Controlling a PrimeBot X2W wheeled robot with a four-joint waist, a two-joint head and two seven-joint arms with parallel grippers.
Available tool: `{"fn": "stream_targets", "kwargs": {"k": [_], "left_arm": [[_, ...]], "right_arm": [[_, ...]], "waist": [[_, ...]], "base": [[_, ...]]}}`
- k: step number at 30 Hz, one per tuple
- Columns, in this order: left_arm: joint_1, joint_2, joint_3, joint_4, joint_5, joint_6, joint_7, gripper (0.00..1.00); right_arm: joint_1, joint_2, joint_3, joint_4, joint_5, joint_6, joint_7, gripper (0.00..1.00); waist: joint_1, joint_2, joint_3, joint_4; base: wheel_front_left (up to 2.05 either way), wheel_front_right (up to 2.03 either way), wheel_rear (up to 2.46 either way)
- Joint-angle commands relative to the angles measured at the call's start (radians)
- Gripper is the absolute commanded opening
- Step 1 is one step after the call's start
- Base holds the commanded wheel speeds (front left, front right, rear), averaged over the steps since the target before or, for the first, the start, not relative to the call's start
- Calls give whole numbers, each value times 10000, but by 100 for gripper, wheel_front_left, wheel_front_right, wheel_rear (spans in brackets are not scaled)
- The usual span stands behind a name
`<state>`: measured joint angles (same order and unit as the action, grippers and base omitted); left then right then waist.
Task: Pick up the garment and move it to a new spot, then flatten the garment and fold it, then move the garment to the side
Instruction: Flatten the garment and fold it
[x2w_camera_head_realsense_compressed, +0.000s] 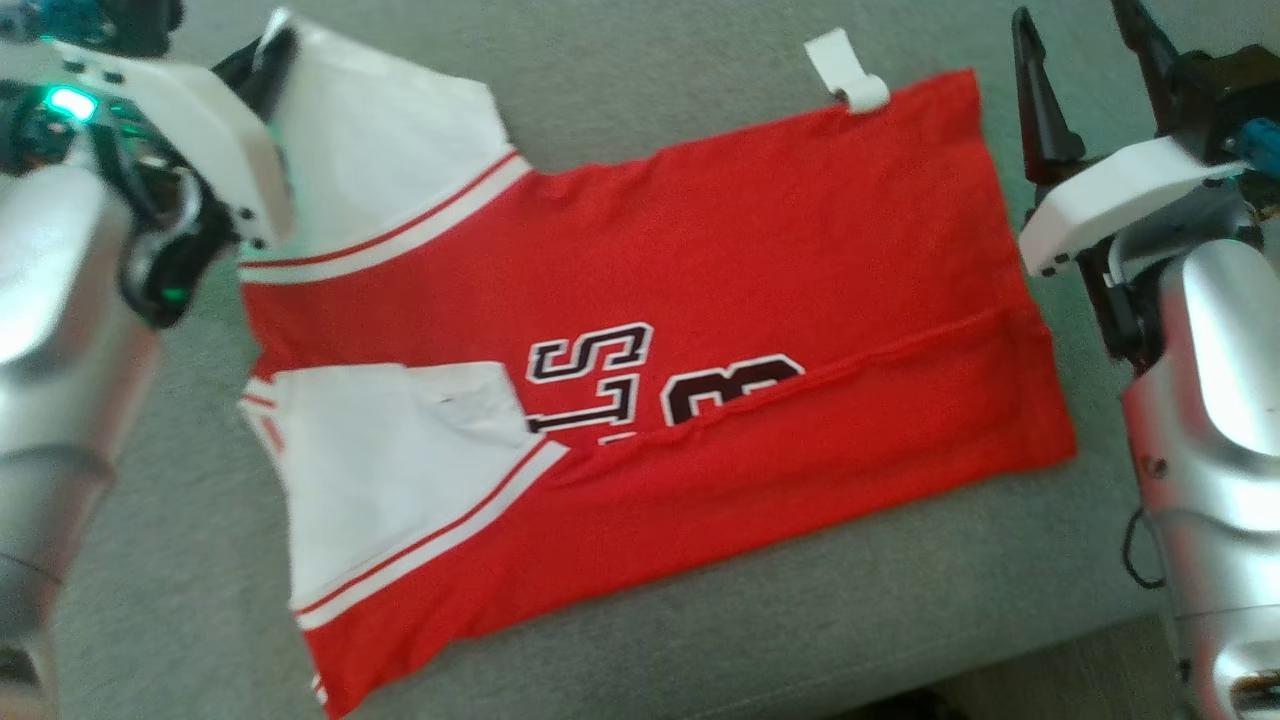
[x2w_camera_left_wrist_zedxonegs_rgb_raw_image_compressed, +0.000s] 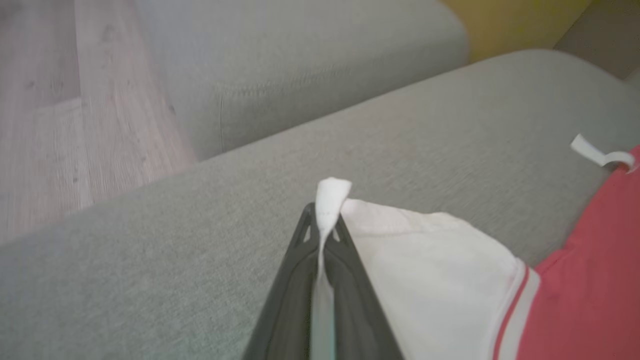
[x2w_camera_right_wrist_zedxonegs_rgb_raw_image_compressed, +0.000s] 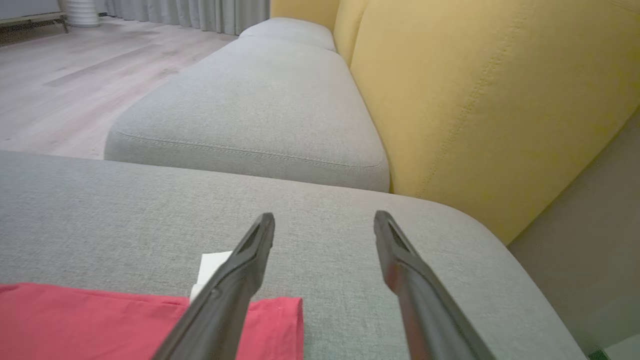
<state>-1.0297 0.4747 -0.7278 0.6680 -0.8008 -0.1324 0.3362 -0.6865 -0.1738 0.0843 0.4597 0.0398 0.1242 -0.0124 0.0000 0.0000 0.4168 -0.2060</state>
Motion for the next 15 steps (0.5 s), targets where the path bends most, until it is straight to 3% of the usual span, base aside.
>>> {"fn": "stream_targets", "kwargs": {"k": [1,8,15], "left_arm": [[-202,317,331,-368,81,18,-327,0],[653,-77,145,-1742,346,131,-1807,0],[1324,-172,-197,-3317,557,435,-1981,0]], "right_arm": [[-254,-134,200,-230,118,65,85,100],[-468,-1010,739,828,939,65,992,100],[-946,-1848,1228,2676,1343,65,2022,100]], "waist": [[0,0,-327,361],[0,0,-867,1450],[0,0,-803,2240]], "base": [[0,0,0],[0,0,0],[0,0,0]]}}
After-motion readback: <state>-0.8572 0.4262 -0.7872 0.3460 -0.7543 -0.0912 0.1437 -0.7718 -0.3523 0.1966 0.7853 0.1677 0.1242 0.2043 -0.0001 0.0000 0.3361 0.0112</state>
